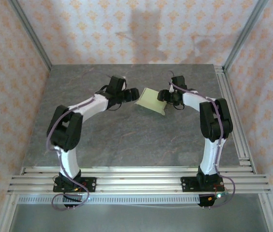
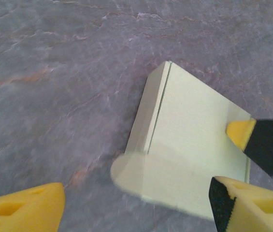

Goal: Fold the paper box

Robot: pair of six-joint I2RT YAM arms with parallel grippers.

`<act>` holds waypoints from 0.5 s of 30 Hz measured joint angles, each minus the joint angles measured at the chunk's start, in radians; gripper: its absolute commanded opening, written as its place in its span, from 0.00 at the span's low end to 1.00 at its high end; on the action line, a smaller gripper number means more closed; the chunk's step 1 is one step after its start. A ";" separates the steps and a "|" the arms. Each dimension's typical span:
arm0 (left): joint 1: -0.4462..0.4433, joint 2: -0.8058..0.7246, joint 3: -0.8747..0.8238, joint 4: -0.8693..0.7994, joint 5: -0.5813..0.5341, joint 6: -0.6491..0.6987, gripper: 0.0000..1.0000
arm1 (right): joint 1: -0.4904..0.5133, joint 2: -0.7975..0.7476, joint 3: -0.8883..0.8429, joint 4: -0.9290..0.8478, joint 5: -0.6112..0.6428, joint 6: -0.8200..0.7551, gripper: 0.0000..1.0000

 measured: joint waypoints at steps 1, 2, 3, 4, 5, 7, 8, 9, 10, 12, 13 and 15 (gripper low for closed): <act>0.001 0.045 0.053 -0.019 0.011 0.006 0.71 | -0.001 0.002 0.004 -0.005 -0.007 -0.013 0.61; 0.001 0.093 0.111 -0.040 0.023 0.016 0.68 | -0.003 0.004 0.009 -0.012 -0.015 -0.027 0.60; 0.001 0.144 0.169 -0.060 0.039 0.029 0.65 | -0.006 0.006 0.013 -0.017 -0.023 -0.039 0.60; 0.001 0.178 0.207 -0.076 0.049 0.033 0.62 | -0.006 0.006 0.015 -0.020 -0.030 -0.047 0.60; 0.001 0.216 0.250 -0.098 0.062 0.040 0.60 | -0.010 0.006 0.016 -0.022 -0.038 -0.057 0.60; 0.001 0.279 0.318 -0.140 0.082 0.053 0.57 | -0.012 0.007 0.016 -0.025 -0.058 -0.073 0.60; 0.001 0.304 0.344 -0.161 0.089 0.056 0.54 | -0.014 0.008 0.017 -0.028 -0.069 -0.080 0.60; 0.001 0.325 0.367 -0.181 0.097 0.061 0.51 | -0.016 0.009 0.017 -0.029 -0.082 -0.086 0.60; 0.001 0.339 0.378 -0.193 0.105 0.062 0.47 | -0.018 0.010 0.019 -0.032 -0.092 -0.092 0.60; -0.002 0.354 0.391 -0.208 0.127 0.063 0.39 | -0.021 0.015 0.023 -0.037 -0.117 -0.103 0.60; -0.003 0.354 0.396 -0.210 0.132 0.062 0.36 | -0.024 0.019 0.027 -0.041 -0.132 -0.108 0.60; -0.012 0.352 0.396 -0.215 0.138 0.061 0.33 | -0.029 0.035 0.046 -0.055 -0.172 -0.119 0.60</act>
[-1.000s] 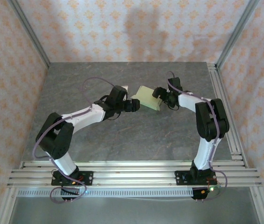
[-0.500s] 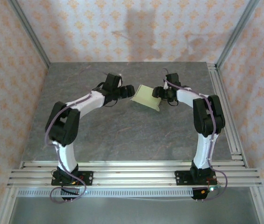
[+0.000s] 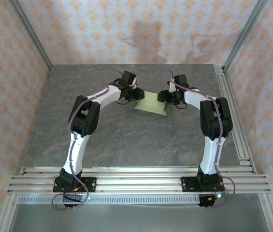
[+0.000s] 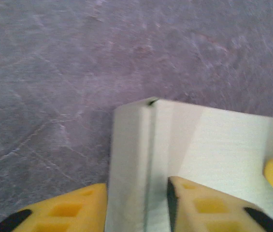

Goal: Fold the paper box

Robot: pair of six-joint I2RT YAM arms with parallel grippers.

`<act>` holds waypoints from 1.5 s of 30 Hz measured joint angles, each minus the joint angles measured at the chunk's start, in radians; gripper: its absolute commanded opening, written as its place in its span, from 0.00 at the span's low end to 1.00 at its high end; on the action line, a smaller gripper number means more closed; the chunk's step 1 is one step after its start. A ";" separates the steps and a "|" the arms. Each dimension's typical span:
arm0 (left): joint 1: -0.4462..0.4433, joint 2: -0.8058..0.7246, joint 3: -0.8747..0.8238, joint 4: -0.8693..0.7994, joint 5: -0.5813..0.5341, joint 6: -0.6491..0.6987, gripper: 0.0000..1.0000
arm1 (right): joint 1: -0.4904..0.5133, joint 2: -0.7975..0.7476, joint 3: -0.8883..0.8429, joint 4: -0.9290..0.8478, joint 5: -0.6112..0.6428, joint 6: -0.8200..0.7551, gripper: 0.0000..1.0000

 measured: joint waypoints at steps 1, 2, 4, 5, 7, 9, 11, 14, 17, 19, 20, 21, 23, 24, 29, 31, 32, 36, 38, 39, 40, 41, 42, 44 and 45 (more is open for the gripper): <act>-0.006 0.000 -0.004 0.002 -0.002 -0.003 0.33 | 0.000 0.008 0.010 -0.007 -0.011 -0.007 0.60; -0.012 -0.008 -0.018 0.010 -0.008 -0.006 0.33 | -0.003 0.015 0.021 -0.017 -0.020 -0.014 0.60; -0.019 -0.038 -0.065 0.022 -0.010 -0.017 0.33 | -0.011 0.022 0.034 -0.029 -0.037 -0.021 0.60; -0.026 -0.054 -0.092 0.029 -0.013 -0.021 0.34 | -0.011 0.025 0.036 -0.032 -0.045 -0.025 0.60; -0.042 -0.085 -0.137 0.037 -0.032 -0.030 0.38 | -0.011 0.026 0.036 -0.042 -0.058 -0.027 0.62; -0.061 -0.115 -0.182 0.042 -0.048 -0.039 0.42 | -0.011 0.026 0.036 -0.048 -0.068 -0.029 0.67; -0.080 -0.137 -0.218 0.051 -0.055 -0.047 0.50 | -0.010 0.026 0.035 -0.047 -0.070 -0.026 0.72; -0.095 -0.155 -0.250 0.055 -0.058 -0.060 0.57 | -0.011 0.011 0.003 -0.024 -0.070 -0.006 0.77; -0.097 -0.167 -0.268 0.060 -0.058 -0.061 0.68 | -0.021 -0.018 -0.047 -0.004 -0.073 0.028 0.80; -0.097 -0.174 -0.282 0.062 -0.061 -0.061 0.75 | -0.032 -0.041 -0.082 0.009 -0.074 0.046 0.81; -0.097 -0.180 -0.291 0.064 -0.063 -0.063 0.79 | -0.038 -0.055 -0.098 0.012 -0.074 0.053 0.82; -0.097 -0.186 -0.301 0.065 -0.065 -0.062 0.81 | -0.043 -0.066 -0.110 0.015 -0.073 0.058 0.83; -0.097 -0.204 -0.325 0.069 -0.072 -0.067 0.84 | -0.053 -0.089 -0.135 0.027 -0.073 0.065 0.84; -0.097 -0.213 -0.335 0.069 -0.074 -0.071 0.84 | -0.057 -0.097 -0.144 0.032 -0.073 0.068 0.85; -0.097 -0.261 -0.390 0.111 -0.066 -0.116 0.75 | -0.067 -0.132 -0.193 0.062 -0.080 0.079 0.86; -0.097 -0.264 -0.410 0.150 -0.049 -0.142 0.66 | -0.071 -0.138 -0.209 0.073 -0.089 0.084 0.86; -0.097 -0.264 -0.422 0.171 -0.039 -0.151 0.64 | -0.074 -0.138 -0.214 0.077 -0.093 0.087 0.87; -0.097 -0.264 -0.459 0.218 -0.006 -0.180 0.53 | -0.085 -0.138 -0.230 0.097 -0.113 0.103 0.88; -0.097 -0.261 -0.462 0.238 0.007 -0.199 0.45 | -0.087 -0.138 -0.232 0.106 -0.119 0.109 0.89; -0.097 -0.259 -0.463 0.251 0.011 -0.206 0.43 | -0.087 -0.138 -0.232 0.108 -0.121 0.109 0.89; -0.097 -0.259 -0.463 0.263 0.018 -0.212 0.40 | -0.087 -0.138 -0.232 0.111 -0.123 0.110 0.89; -0.097 -0.257 -0.463 0.272 0.022 -0.219 0.38 | -0.087 -0.138 -0.232 0.113 -0.125 0.111 0.89; -0.097 -0.257 -0.463 0.279 0.025 -0.223 0.37 | -0.087 -0.138 -0.232 0.114 -0.126 0.112 0.89; -0.097 -0.257 -0.463 0.291 0.026 -0.229 0.31 | -0.087 -0.138 -0.233 0.115 -0.128 0.113 0.90; -0.097 -0.257 -0.464 0.295 0.026 -0.233 0.28 | -0.087 -0.138 -0.233 0.116 -0.130 0.114 0.90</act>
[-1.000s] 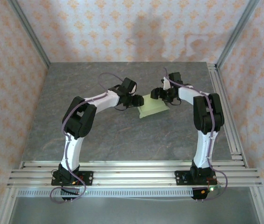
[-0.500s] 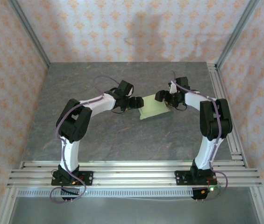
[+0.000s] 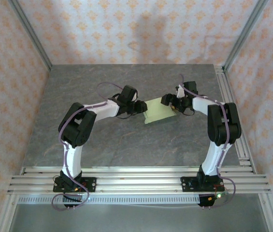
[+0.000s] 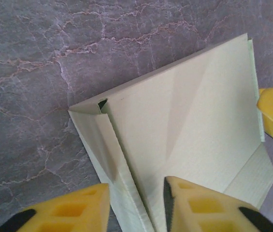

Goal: Fold the paper box

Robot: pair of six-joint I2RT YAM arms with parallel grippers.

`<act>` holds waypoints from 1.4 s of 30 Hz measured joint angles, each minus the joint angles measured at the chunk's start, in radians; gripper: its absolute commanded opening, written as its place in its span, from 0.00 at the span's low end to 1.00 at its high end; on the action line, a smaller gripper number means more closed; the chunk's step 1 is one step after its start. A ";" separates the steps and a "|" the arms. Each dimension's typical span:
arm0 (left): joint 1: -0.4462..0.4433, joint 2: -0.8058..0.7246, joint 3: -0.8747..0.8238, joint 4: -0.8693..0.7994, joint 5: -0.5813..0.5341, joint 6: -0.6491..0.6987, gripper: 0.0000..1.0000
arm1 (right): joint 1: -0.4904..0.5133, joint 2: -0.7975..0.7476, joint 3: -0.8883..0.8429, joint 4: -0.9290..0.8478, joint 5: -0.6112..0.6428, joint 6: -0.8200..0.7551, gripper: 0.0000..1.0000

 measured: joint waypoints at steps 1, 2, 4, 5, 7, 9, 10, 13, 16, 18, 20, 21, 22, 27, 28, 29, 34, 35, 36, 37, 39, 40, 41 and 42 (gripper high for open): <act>0.000 0.000 -0.001 0.007 0.000 -0.003 0.27 | 0.000 0.000 -0.001 0.003 -0.001 0.003 0.91; 0.000 0.000 -0.003 0.011 0.000 -0.005 0.25 | 0.000 0.000 -0.001 0.004 -0.003 0.003 0.91; 0.000 0.000 -0.011 0.018 0.000 -0.011 0.22 | 0.000 0.000 -0.002 0.010 -0.007 0.006 0.91; 0.001 0.000 -0.015 0.022 0.002 -0.011 0.21 | 0.000 0.000 -0.002 0.013 -0.007 0.006 0.92; 0.001 0.000 -0.026 0.040 0.007 -0.014 0.19 | -0.002 0.000 -0.002 0.018 -0.011 0.007 0.92; 0.006 0.000 -0.036 0.063 0.015 -0.018 0.17 | -0.005 0.000 -0.002 0.020 -0.014 0.010 0.92; 0.008 0.000 -0.042 0.075 0.022 -0.021 0.17 | -0.007 0.000 -0.003 0.022 -0.014 0.010 0.92; 0.013 0.000 -0.055 0.100 0.032 -0.029 0.14 | -0.011 0.000 -0.006 0.026 -0.015 0.013 0.92; 0.018 0.000 -0.069 0.129 0.043 -0.037 0.13 | -0.018 0.000 -0.014 0.032 -0.024 0.018 0.93; 0.024 0.000 -0.080 0.149 0.054 -0.041 0.13 | -0.024 0.000 -0.021 0.040 -0.034 0.026 0.94; 0.027 0.000 -0.085 0.160 0.062 -0.044 0.13 | -0.030 0.000 -0.031 0.050 -0.048 0.033 0.95; 0.027 0.000 -0.087 0.164 0.065 -0.045 0.12 | -0.032 0.000 -0.037 0.057 -0.056 0.033 0.96; 0.027 0.000 -0.087 0.165 0.068 -0.047 0.10 | -0.033 -0.004 -0.042 0.066 -0.065 0.036 0.96; 0.029 0.000 -0.089 0.169 0.070 -0.047 0.09 | -0.041 -0.022 -0.083 0.108 -0.099 0.037 0.96; 0.031 0.000 -0.089 0.170 0.071 -0.047 0.06 | -0.043 -0.025 -0.091 0.117 -0.109 0.039 0.96; 0.032 0.000 -0.089 0.170 0.072 -0.047 0.05 | -0.045 -0.029 -0.100 0.127 -0.120 0.044 0.97; 0.041 0.000 -0.098 0.177 0.078 -0.046 0.05 | -0.050 -0.038 -0.126 0.161 -0.150 0.054 0.97; 0.045 0.000 -0.100 0.179 0.078 -0.046 0.06 | -0.050 -0.040 -0.129 0.163 -0.156 0.056 0.97; 0.045 0.000 -0.101 0.179 0.079 -0.046 0.06 | -0.050 -0.042 -0.132 0.164 -0.166 0.059 0.96; 0.047 0.000 -0.101 0.178 0.078 -0.046 0.06 | -0.050 -0.043 -0.135 0.164 -0.174 0.066 0.94; 0.049 0.000 -0.104 0.178 0.078 -0.043 0.06 | -0.050 -0.043 -0.140 0.166 -0.192 0.082 0.89; 0.049 0.000 -0.105 0.179 0.078 -0.042 0.06 | -0.050 -0.043 -0.143 0.171 -0.203 0.091 0.87; 0.051 0.000 -0.105 0.179 0.078 -0.042 0.06 | -0.050 -0.043 -0.146 0.177 -0.214 0.100 0.85; 0.051 0.000 -0.105 0.178 0.078 -0.042 0.06 | -0.050 -0.043 -0.150 0.185 -0.224 0.111 0.82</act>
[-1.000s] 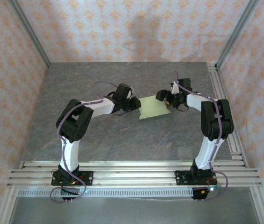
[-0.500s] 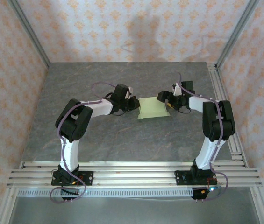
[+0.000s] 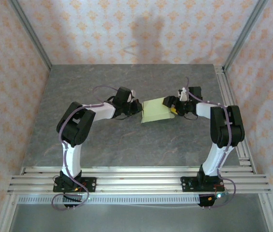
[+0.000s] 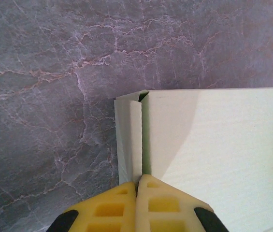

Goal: Fold the paper box

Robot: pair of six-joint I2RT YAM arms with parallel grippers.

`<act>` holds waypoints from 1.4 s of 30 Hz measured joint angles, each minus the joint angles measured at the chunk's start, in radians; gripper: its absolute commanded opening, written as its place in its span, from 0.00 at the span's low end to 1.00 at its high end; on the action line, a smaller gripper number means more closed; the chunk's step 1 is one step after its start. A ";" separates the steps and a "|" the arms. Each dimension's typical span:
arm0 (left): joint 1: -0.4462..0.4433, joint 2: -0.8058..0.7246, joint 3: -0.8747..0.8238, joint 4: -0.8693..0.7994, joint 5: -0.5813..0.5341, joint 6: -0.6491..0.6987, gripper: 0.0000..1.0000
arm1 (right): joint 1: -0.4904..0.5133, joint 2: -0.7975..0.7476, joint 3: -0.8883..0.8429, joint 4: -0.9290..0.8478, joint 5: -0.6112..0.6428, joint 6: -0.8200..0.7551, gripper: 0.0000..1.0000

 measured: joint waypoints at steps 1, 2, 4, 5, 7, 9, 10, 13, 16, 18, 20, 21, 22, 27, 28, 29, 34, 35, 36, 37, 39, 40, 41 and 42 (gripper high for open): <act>0.000 0.000 0.000 0.000 0.000 0.002 0.06 | 0.000 0.000 -0.003 0.008 -0.008 0.013 0.78; 0.000 0.000 0.000 0.000 0.000 0.003 0.06 | 0.000 0.000 -0.005 0.016 -0.015 0.024 0.76; 0.000 0.000 0.000 0.000 0.000 0.003 0.08 | 0.000 0.000 -0.011 0.037 -0.029 0.049 0.69; 0.000 0.000 0.000 0.000 0.000 0.003 0.10 | 0.000 0.000 -0.014 0.048 -0.036 0.061 0.65; 0.000 0.000 0.000 0.000 0.000 0.005 0.13 | 0.000 -0.002 -0.023 0.072 -0.051 0.088 0.59; 0.000 0.000 0.000 0.000 -0.001 0.006 0.15 | 0.000 -0.006 -0.032 0.095 -0.061 0.114 0.56; 0.000 0.000 -0.001 0.000 -0.002 0.006 0.18 | 0.000 -0.010 -0.035 0.105 -0.067 0.129 0.53; 0.000 -0.003 -0.009 0.002 -0.011 0.012 0.26 | 0.000 -0.022 -0.041 0.139 -0.078 0.178 0.46; 0.000 -0.024 -0.039 0.007 -0.029 0.014 0.31 | 0.002 -0.032 -0.042 0.167 -0.089 0.217 0.43; 0.000 -0.047 -0.056 0.010 -0.044 0.023 0.31 | 0.005 -0.035 -0.042 0.170 -0.095 0.238 0.40; 0.000 -0.084 -0.078 0.016 -0.063 0.033 0.31 | 0.007 -0.035 -0.042 0.171 -0.096 0.256 0.40; 0.000 -0.109 -0.094 0.020 -0.077 0.040 0.33 | 0.006 -0.035 -0.041 0.172 -0.096 0.262 0.40; 0.000 -0.137 -0.111 0.027 -0.089 0.049 0.36 | 0.006 -0.036 -0.041 0.171 -0.096 0.267 0.40; -0.005 -0.278 -0.198 0.073 -0.195 0.134 0.70 | 0.005 -0.053 -0.041 0.168 -0.091 0.294 0.40; -0.007 -0.302 -0.212 0.075 -0.219 0.163 0.76 | 0.004 -0.060 -0.041 0.169 -0.090 0.298 0.40; -0.011 -0.330 -0.229 0.079 -0.252 0.189 0.83 | 0.003 -0.070 -0.041 0.169 -0.088 0.305 0.40; -0.062 -0.468 -0.309 0.136 -0.399 0.392 1.00 | -0.019 -0.126 -0.041 0.169 -0.089 0.338 0.41; -0.080 -0.497 -0.330 0.156 -0.429 0.450 1.00 | -0.026 -0.137 -0.041 0.169 -0.089 0.344 0.41; -0.105 -0.525 -0.350 0.174 -0.462 0.518 1.00 | -0.032 -0.145 -0.041 0.169 -0.089 0.349 0.41; -0.125 -0.542 -0.359 0.184 -0.486 0.577 1.00 | -0.036 -0.153 -0.041 0.169 -0.089 0.354 0.41; -0.167 -0.566 -0.363 0.198 -0.536 0.698 1.00 | -0.045 -0.169 -0.041 0.169 -0.090 0.364 0.41; -0.183 -0.574 -0.363 0.202 -0.556 0.750 1.00 | -0.047 -0.175 -0.041 0.168 -0.090 0.367 0.41; -0.199 -0.583 -0.363 0.202 -0.578 0.805 1.00 | -0.048 -0.183 -0.040 0.168 -0.093 0.370 0.41; -0.215 -0.590 -0.363 0.202 -0.605 0.862 1.00 | -0.048 -0.190 -0.037 0.168 -0.097 0.374 0.41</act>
